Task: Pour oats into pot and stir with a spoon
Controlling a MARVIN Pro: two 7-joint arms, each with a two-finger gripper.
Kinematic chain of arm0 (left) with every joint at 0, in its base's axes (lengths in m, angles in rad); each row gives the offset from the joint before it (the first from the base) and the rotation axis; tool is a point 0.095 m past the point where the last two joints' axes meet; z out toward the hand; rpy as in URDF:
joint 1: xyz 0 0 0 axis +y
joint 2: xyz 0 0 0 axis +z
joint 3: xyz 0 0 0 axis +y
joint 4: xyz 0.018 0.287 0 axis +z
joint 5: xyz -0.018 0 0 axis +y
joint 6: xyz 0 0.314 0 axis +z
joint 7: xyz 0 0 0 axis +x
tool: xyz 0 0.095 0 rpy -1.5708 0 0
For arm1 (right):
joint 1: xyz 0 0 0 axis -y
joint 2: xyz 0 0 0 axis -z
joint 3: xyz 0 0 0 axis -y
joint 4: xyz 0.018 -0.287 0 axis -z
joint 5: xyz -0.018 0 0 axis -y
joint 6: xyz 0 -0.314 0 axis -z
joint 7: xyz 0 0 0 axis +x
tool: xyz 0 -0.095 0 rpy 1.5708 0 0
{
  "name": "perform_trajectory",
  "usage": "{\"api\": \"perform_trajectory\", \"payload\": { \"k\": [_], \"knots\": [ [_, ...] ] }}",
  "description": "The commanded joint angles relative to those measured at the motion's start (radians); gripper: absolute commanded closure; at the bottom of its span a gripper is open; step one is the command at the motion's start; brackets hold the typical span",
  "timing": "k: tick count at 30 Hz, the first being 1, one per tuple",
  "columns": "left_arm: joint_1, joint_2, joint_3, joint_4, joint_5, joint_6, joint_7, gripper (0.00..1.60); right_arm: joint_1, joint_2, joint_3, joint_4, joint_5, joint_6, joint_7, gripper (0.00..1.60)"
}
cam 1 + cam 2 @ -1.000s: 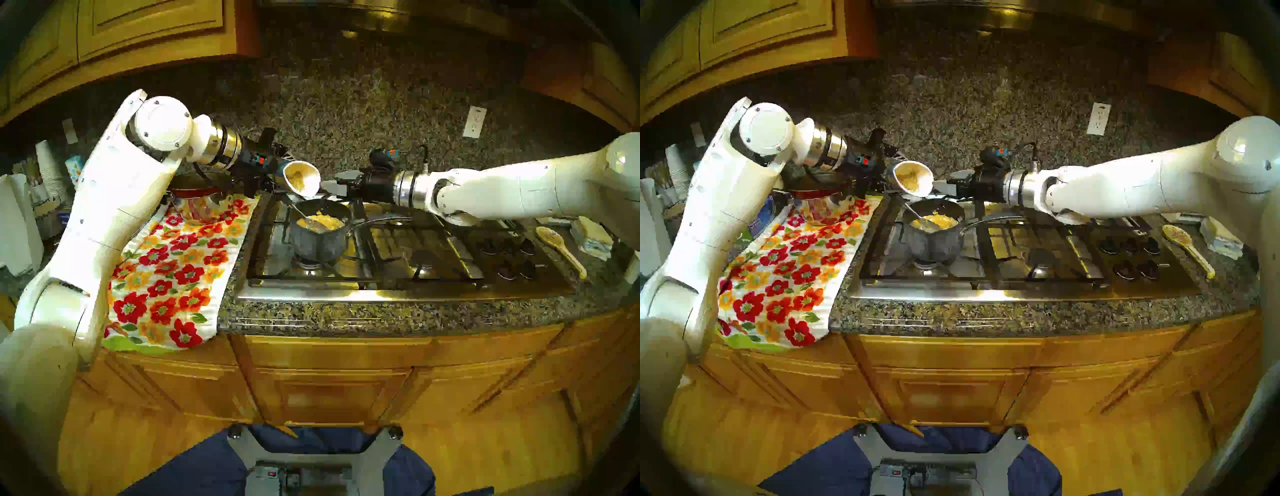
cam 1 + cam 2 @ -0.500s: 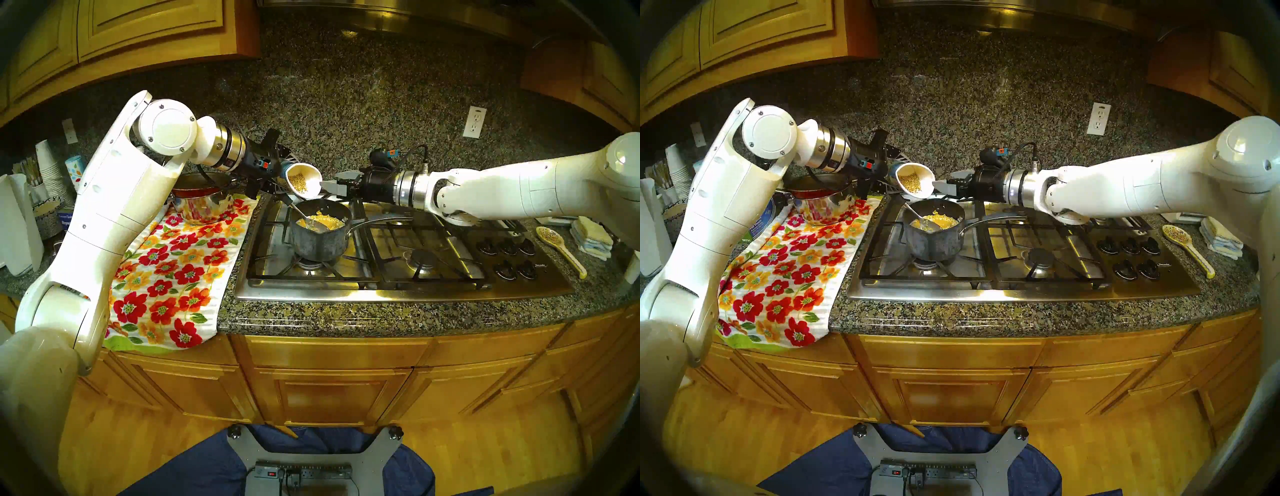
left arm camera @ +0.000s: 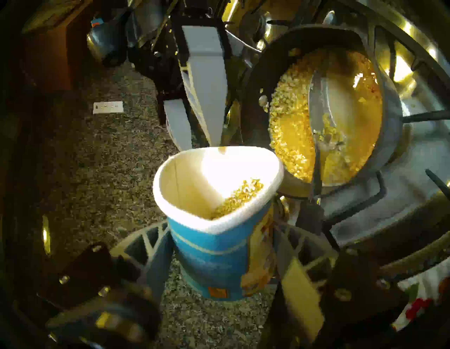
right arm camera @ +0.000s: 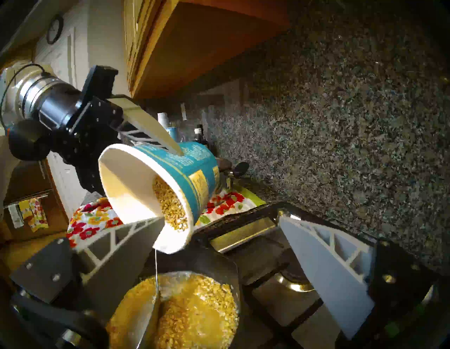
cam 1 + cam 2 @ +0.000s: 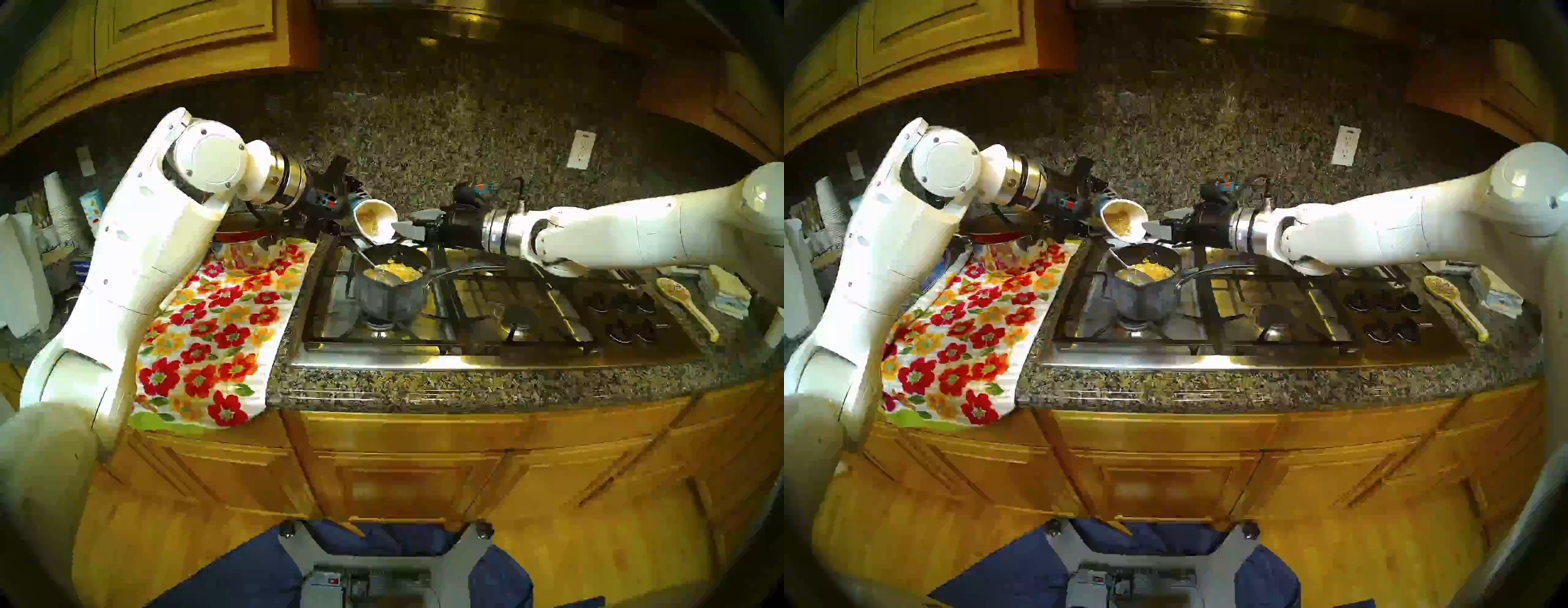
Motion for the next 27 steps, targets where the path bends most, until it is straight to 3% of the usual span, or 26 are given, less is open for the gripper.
{"api": "perform_trajectory", "payload": {
  "k": [1,27],
  "knots": [
    [-0.03,0.006,-0.022,-0.032,0.021,-0.017,0.031,0.88,0.038,0.0,0.021,0.008,0.003,-0.006,0.002,0.0],
    [-0.004,0.004,-0.024,-0.093,0.092,-0.066,0.076,0.88,0.038,0.0,0.021,0.008,0.003,-0.006,0.002,0.0]
  ]
}}
